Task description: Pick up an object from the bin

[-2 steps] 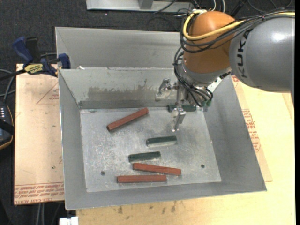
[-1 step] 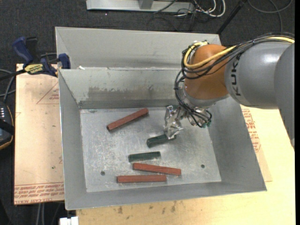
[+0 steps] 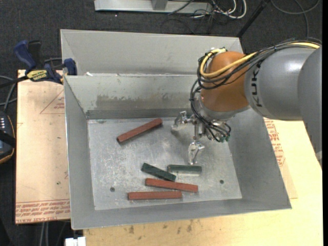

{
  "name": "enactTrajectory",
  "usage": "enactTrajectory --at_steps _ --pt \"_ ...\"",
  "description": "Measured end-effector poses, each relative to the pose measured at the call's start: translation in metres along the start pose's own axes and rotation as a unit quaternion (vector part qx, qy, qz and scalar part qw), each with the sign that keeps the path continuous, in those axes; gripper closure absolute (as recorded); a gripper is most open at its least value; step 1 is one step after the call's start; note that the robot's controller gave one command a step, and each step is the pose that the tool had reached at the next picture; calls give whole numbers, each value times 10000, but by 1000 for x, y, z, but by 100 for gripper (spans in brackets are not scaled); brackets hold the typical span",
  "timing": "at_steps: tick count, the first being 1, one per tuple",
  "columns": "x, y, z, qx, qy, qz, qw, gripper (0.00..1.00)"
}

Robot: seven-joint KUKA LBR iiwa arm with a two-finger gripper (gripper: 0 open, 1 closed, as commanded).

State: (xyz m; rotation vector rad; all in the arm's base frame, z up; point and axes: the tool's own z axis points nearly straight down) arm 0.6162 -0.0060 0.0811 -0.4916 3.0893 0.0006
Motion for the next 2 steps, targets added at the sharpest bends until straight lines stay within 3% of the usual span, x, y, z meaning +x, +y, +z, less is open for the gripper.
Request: enactTrajectory --at_steps 1,2 --pt "0 0 0 -2 0 2 10000 0" --pt "34 36 -41 -31 113 -175 9998 0"
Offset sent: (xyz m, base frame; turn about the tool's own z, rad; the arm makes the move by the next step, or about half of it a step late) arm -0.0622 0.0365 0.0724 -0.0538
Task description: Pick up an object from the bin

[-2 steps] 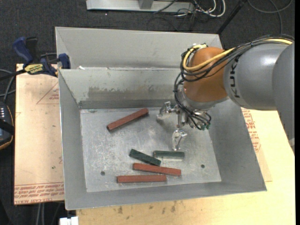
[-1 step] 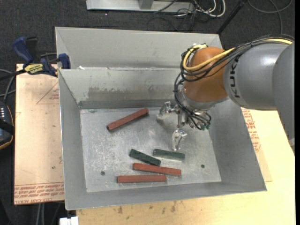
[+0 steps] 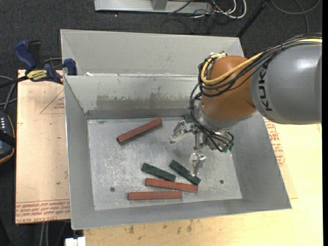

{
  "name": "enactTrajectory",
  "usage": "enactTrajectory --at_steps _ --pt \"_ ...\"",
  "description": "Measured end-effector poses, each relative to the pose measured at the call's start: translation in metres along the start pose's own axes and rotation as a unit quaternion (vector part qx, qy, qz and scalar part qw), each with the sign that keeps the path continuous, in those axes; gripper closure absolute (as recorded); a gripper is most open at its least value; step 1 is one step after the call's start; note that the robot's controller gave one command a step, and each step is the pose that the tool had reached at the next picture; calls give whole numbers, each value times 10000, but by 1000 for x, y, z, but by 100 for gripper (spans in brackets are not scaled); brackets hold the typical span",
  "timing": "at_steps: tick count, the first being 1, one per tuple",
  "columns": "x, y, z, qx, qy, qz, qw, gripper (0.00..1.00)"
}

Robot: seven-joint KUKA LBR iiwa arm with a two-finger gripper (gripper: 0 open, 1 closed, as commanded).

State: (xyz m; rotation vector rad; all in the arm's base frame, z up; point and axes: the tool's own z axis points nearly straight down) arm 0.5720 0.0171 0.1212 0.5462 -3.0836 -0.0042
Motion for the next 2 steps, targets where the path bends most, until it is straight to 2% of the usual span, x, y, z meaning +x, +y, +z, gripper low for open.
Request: enactTrajectory --at_steps 1,2 --pt "16 7 -28 25 -96 -175 9998 0" --pt "44 39 39 24 -104 101 9999 100"
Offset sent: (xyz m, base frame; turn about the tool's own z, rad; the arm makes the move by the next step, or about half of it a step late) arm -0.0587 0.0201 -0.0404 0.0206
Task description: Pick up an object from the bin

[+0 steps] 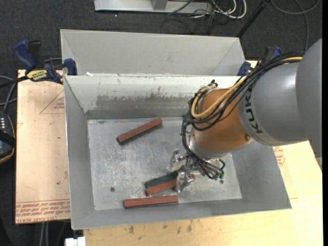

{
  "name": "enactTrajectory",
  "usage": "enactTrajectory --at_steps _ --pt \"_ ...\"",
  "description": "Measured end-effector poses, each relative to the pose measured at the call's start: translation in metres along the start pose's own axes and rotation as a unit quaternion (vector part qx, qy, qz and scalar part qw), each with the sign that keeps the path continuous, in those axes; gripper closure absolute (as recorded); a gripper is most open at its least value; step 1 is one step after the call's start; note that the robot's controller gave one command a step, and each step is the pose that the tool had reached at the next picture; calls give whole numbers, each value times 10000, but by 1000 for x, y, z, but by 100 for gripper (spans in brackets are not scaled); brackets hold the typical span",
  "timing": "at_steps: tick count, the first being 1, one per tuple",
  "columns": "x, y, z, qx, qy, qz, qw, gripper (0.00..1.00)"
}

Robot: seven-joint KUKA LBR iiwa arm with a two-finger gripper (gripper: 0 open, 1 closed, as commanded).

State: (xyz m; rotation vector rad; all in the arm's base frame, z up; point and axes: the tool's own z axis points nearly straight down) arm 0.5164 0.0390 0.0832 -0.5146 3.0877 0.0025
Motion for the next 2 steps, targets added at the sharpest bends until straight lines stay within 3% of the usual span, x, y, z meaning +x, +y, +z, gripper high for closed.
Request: enactTrajectory --at_steps 1,2 --pt "0 0 0 0 0 -2 10000 100" --pt "-7 -9 -120 -3 44 2 10000 100"
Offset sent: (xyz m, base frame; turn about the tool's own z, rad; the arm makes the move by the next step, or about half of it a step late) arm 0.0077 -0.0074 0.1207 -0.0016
